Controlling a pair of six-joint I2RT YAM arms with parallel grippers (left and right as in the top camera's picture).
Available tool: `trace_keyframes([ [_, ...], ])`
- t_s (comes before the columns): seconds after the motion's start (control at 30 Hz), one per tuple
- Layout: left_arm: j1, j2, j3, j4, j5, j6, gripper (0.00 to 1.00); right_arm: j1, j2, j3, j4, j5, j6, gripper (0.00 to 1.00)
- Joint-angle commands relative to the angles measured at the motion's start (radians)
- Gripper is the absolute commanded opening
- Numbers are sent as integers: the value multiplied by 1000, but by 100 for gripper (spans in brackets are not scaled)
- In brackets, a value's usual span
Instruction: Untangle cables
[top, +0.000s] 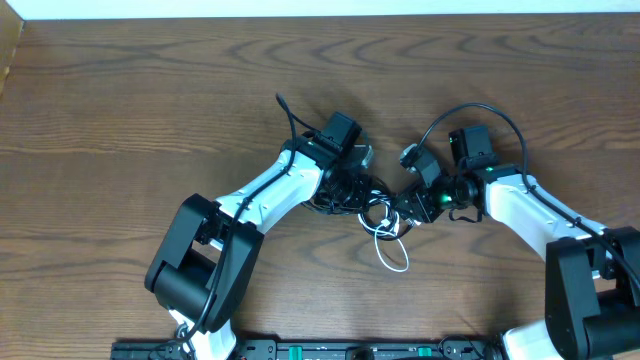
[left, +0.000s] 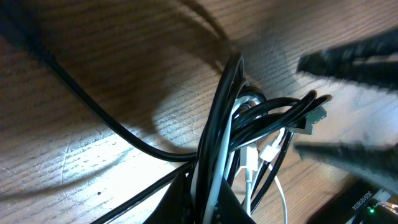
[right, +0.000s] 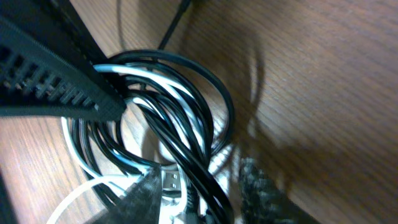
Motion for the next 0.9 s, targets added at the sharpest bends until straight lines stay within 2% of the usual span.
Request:
trace_keyframes([
  [0.0, 2, -16, 8, -3, 13, 18, 8, 9, 8, 15, 7, -21, -11, 27],
  [0.2, 2, -16, 8, -3, 13, 18, 7, 8, 8, 15, 3, -21, -11, 17],
  [0.37, 2, -16, 8, -3, 13, 17, 8, 8, 8, 15, -10, -20, -11, 1],
  [0.47, 2, -16, 8, -3, -11, 17, 8, 8, 8, 15, -18, 2, 2, 1],
  [0.57, 3, -16, 8, -11, -75, 17, 8, 8, 8, 15, -29, 124, 90, 1],
  [0.73, 5, -16, 8, -52, -206, 17, 8, 8, 8, 15, -64, 470, 335, 1],
  [0.87, 5, -16, 8, -90, -278, 17, 7, 2, 8, 15, -92, 640, 497, 1],
])
